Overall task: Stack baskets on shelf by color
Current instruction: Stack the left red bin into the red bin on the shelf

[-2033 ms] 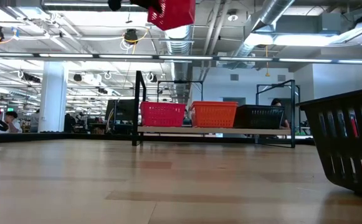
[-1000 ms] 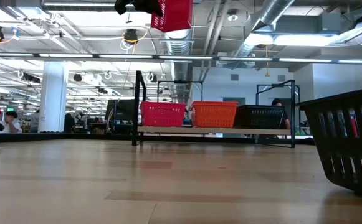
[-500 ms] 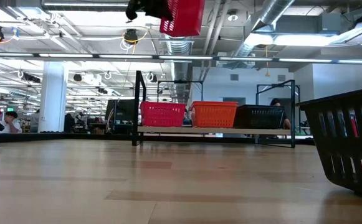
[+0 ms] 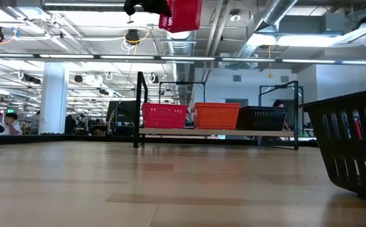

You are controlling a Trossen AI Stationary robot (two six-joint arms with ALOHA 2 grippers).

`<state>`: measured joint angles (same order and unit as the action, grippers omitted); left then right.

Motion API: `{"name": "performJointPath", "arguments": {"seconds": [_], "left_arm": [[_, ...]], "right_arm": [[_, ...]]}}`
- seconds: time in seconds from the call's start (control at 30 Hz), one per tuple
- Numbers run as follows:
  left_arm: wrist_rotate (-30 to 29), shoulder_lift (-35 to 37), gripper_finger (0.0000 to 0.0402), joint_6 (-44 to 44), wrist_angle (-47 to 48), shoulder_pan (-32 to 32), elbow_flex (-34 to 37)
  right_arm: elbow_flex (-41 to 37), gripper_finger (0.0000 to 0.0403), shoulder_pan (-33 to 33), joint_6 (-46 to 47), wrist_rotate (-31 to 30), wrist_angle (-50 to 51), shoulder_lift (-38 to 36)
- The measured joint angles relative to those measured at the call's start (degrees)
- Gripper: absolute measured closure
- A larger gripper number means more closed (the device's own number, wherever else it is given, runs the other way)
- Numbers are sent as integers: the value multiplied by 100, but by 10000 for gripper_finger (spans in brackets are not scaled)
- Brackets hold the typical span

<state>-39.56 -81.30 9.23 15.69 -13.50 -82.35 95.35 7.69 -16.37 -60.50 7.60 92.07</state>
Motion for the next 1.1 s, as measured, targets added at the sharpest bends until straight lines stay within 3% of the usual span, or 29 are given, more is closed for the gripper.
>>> {"name": "performJointPath", "arguments": {"seconds": [0.33,0.57,0.8,0.9,1.03,1.1], "left_arm": [[-14,33,401,-65,19,0,0],[442,33,401,33,25,79,0],[155,56,401,-22,124,330,0],[141,74,401,0,197,337,0],[145,122,401,-145,311,343,2],[80,161,399,-295,482,348,2]], "right_arm": [[-4,266,-154,811,-152,857,7],[-4,265,-320,839,-153,859,7],[-4,276,-507,636,-140,791,2],[-4,301,-517,605,-124,757,2],[-3,382,-471,631,-117,747,2],[-2,387,-421,686,-114,822,2]]}}
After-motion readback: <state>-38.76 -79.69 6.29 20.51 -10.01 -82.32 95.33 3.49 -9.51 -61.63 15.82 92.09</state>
